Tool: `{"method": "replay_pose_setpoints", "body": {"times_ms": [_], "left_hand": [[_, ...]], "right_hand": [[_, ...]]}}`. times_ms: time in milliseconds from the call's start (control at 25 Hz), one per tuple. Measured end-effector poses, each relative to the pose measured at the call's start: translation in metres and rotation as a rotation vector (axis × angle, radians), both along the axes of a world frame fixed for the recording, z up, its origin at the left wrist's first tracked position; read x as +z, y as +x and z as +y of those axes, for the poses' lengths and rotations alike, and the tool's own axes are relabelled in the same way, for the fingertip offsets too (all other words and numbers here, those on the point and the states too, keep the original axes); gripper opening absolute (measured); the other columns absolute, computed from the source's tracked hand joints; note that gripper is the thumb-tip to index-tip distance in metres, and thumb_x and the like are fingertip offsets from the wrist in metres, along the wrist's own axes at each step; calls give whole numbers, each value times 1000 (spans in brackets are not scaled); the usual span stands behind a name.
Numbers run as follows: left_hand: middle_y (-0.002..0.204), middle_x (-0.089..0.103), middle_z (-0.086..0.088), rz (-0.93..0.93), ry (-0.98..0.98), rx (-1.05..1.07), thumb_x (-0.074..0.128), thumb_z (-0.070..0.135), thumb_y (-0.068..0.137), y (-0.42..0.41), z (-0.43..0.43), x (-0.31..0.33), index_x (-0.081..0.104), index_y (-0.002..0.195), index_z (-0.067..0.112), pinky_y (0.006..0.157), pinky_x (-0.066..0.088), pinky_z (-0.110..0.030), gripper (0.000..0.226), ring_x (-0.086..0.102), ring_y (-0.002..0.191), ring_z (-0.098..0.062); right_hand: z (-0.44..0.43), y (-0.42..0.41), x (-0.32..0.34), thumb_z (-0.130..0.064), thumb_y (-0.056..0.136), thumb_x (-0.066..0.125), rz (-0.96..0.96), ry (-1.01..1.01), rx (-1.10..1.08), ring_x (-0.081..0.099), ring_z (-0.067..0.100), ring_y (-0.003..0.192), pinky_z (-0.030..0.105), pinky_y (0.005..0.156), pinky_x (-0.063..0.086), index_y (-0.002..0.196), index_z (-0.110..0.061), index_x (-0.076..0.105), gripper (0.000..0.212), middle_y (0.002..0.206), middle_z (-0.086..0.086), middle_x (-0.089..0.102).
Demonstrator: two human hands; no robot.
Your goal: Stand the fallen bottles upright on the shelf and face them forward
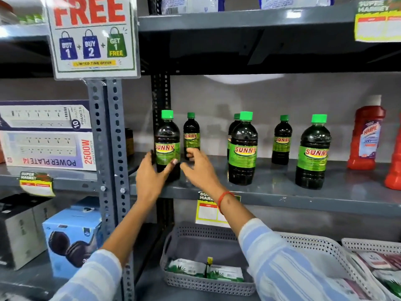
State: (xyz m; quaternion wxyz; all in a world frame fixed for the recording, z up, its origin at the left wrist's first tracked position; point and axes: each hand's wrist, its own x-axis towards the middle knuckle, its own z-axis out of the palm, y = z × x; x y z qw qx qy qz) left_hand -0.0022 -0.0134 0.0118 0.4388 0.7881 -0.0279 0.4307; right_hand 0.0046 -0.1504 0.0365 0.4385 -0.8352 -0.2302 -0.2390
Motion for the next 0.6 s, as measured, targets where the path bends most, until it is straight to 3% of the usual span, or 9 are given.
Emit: {"method": "replay_pose_setpoints", "body": {"times_ms": [120,320,400,600], "left_hand": [[99,72,-10,153,90,-81,76,34,75,9,23,3,64,106,8,71,47,-29,42,66,91,-23],[96,73,-10,181,87,-151,79,35,72,19,22,10,67,102,8,69,50,-30,42,66,86,-21],[97,72,-11,187,98,-152,79,37,72,21,21,9,67,102,8,72,51,-32,43,66,87,-22],[97,71,-12,223,137,-186,73,36,78,13,22,14,65,104,7,63,45,-29,40,64,86,-23]], "right_hand": [[16,21,4,-19,85,55,294,-63,61,54,27,113,38,99,43,125,-9,52,41,125,12,60],[13,37,0,-19,81,51,357,40,64,51,18,85,31,75,45,120,-13,55,40,102,6,58],[13,36,0,-18,82,50,360,63,78,50,17,83,26,66,42,122,-13,54,41,101,4,56],[14,27,3,-19,84,50,338,27,29,59,26,101,37,84,50,123,-9,55,41,113,11,64]]}}
